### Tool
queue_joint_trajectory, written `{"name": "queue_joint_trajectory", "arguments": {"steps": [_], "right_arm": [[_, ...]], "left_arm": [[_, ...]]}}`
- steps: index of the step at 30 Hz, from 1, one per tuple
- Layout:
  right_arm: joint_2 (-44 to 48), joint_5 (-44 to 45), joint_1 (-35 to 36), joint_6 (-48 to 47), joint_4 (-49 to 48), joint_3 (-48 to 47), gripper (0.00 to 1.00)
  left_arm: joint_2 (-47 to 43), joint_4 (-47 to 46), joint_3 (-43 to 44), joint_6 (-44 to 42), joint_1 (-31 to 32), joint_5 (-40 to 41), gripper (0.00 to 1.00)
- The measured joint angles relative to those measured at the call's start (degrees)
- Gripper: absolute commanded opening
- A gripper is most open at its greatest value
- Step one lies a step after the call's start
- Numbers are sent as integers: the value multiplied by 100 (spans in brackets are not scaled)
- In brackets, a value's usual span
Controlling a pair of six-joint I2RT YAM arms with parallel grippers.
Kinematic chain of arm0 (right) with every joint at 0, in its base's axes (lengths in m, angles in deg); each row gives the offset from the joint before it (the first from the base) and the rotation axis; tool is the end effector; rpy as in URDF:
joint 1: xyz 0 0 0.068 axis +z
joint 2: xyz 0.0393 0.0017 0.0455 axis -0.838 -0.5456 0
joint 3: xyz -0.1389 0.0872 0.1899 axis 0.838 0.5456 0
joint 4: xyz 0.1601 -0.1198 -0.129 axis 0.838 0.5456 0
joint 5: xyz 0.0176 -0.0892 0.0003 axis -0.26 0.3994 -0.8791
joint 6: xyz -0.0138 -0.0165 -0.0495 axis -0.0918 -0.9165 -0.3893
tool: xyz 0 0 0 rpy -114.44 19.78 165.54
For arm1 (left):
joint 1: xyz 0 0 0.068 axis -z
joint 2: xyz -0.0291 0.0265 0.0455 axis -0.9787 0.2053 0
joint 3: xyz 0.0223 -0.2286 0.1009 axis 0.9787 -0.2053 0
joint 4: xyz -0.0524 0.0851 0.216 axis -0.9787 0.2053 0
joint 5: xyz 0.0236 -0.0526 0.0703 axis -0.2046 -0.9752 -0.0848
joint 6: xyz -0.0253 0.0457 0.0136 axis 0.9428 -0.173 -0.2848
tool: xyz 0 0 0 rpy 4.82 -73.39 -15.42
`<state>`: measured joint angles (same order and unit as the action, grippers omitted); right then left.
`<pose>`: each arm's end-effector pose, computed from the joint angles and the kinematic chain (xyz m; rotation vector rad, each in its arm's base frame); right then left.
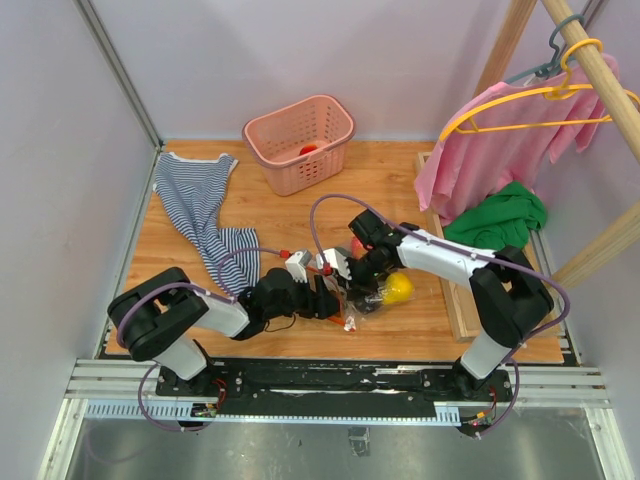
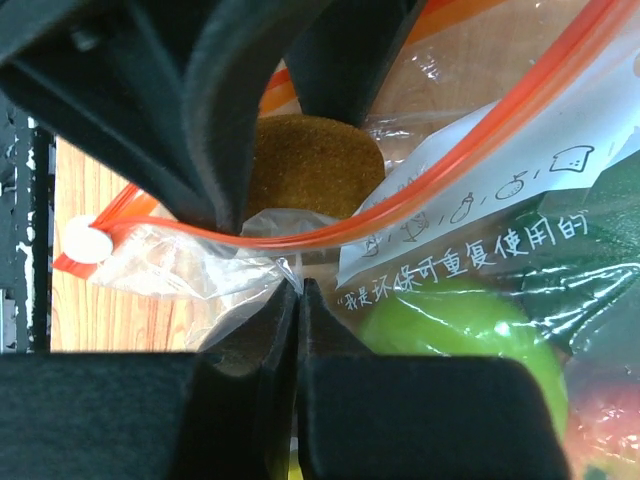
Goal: Open the zip-top bag and remove the fake food
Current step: Pick up the fake fruit from the zipper food storage bag.
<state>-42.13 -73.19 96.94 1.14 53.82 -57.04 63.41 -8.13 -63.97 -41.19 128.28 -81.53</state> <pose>0.2087 0.2037 0.1836 -1.9452 1.6965 0.8375 0.1495 -0.1868 0.1207 0.1963 2.1970 -1.1555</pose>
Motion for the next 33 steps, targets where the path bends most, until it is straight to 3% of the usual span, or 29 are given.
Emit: {"name": "queue_joint_trajectory", "arguments": {"steps": [18,23,27,33], "right_arm": [[-450,-81,-9,741,114,-334,1],[-463,-101,-9,841,116,-334,1],[-468,-109,-9,905,74,-334,1],[-466,-127,-7,920,2,-334,1]], "left_arm": [[358,-540,11,142,-2,-26,72],[238,-245,48,105,-2,42,54],[-28,149,37,66,0,144,50],[-474,721,-2,-22,0,411,36]]}}
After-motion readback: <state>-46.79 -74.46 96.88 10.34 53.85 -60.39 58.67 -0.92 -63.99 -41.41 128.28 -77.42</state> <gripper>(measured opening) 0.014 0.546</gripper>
